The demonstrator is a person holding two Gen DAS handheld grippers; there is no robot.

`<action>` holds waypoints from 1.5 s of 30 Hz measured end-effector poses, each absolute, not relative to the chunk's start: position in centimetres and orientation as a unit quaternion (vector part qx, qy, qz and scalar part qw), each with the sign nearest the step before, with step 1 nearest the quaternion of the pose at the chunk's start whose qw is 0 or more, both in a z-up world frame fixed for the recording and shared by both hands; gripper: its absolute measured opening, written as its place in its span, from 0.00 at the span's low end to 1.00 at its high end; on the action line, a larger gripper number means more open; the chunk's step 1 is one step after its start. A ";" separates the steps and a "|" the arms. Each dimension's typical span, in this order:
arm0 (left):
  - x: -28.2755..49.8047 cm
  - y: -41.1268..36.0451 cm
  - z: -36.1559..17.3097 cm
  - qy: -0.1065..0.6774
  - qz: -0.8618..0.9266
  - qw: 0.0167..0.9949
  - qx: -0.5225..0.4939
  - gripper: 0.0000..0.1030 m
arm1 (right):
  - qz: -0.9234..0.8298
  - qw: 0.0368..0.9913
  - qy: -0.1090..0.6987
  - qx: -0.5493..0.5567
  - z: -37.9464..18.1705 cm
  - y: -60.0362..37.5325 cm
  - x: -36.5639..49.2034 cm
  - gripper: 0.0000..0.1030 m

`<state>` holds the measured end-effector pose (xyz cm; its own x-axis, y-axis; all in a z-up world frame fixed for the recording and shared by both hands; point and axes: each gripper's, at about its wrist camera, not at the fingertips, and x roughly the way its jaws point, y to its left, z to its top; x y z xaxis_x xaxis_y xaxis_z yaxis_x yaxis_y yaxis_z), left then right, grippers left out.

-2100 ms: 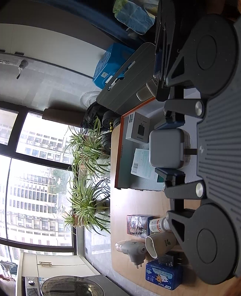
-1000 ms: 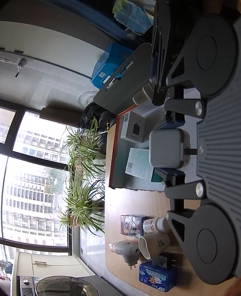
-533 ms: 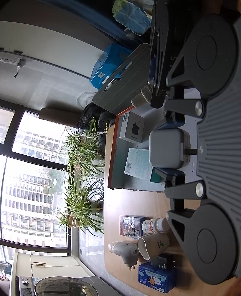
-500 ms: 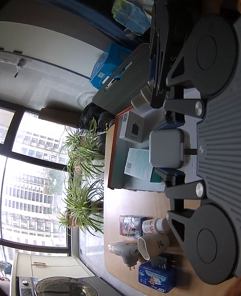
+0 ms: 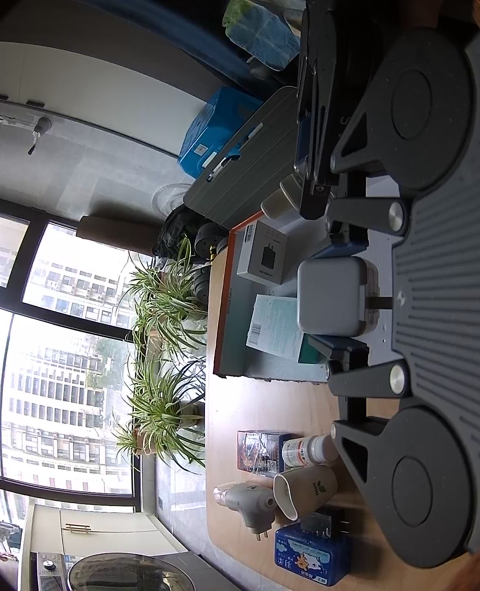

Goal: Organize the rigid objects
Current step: 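Lower the glass bottle into the tray with the right tool while the left tool lowers the charger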

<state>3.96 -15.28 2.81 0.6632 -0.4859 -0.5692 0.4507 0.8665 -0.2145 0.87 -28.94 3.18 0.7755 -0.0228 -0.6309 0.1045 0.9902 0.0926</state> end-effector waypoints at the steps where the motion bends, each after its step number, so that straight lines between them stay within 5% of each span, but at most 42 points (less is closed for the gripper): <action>1: 4.0 -15.3 2.8 0.321 -0.256 0.911 -0.028 0.41 | -0.034 0.940 0.334 0.061 3.1 -29.0 0.9 0.56; 45: 3.9 -15.4 2.1 0.328 -0.257 0.909 -0.030 0.41 | -0.033 0.938 0.339 0.061 2.4 -28.7 0.9 0.56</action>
<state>3.89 -15.43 2.08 0.6529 -0.4861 -0.5809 0.4473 0.8663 -0.2221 0.92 -28.75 2.40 0.7684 -0.0213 -0.6396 0.1033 0.9905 0.0911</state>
